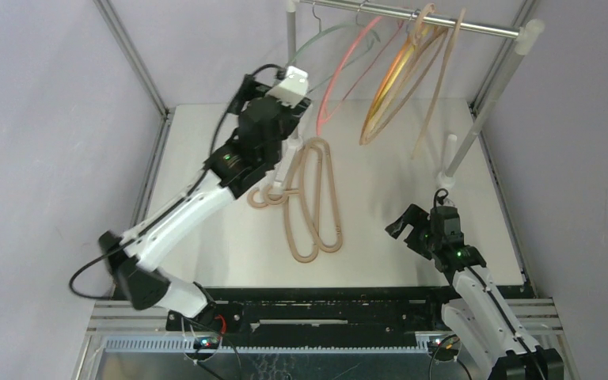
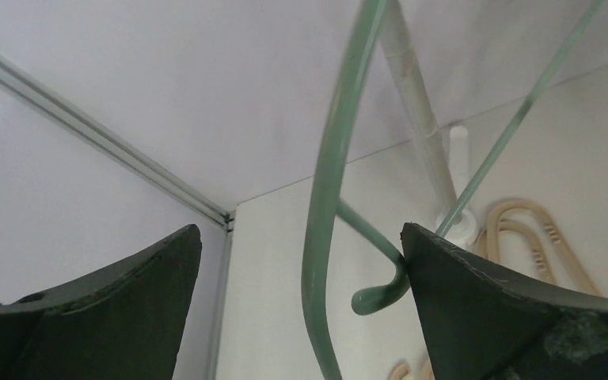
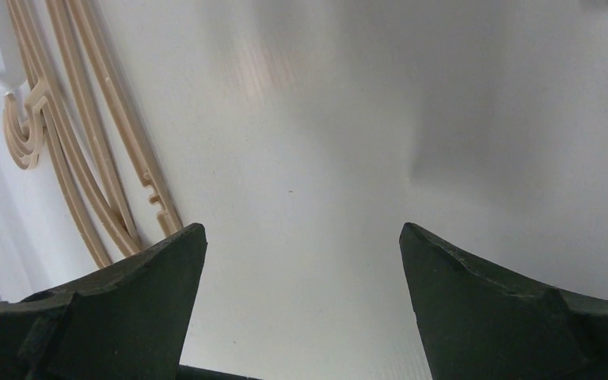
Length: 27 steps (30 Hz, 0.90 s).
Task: Organize the hangers
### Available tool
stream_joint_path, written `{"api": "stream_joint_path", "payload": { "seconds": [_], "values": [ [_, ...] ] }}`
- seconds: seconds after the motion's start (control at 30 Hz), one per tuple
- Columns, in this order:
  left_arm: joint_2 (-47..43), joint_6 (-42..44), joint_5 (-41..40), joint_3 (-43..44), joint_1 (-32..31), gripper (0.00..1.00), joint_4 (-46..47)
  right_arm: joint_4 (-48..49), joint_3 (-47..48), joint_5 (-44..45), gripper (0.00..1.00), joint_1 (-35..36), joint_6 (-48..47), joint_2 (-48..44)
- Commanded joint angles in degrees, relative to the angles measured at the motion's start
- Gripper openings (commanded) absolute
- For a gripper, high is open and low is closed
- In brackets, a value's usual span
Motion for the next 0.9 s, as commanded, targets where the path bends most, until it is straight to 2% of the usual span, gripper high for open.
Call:
{"api": "stream_joint_path", "payload": {
  "seconds": [0.0, 0.17, 0.37, 0.6, 0.73, 0.87],
  "values": [
    [-10.97, -8.68, 3.25, -8.23, 0.32, 1.0, -2.75, -0.1, 1.66, 0.7, 1.0, -0.48, -0.79, -1.91],
    [-19.83, -15.76, 6.82, -18.48, 0.23, 0.99, -2.56, -3.24, 4.07, 2.38, 1.0, 0.41, -1.43, -3.96],
    [-24.89, -19.82, 9.03, -27.5, 0.39, 0.99, -0.89, -8.37, 8.64, 10.92, 1.0, 4.02, -0.86, -10.24],
    [-21.74, -18.49, 10.69, -24.57, 2.26, 0.99, 1.78, -9.65, 10.97, 11.68, 0.99, 5.39, 0.13, -9.4],
    [-17.94, -15.55, 8.17, -22.14, 3.85, 1.0, 7.61, -10.43, 10.94, 13.06, 1.0, 7.29, 0.56, -9.22],
    [-14.02, -15.35, 11.87, -19.17, 5.93, 1.0, 12.73, -10.76, 10.98, 13.82, 1.0, 7.62, 0.01, -9.4]
  ]
}}
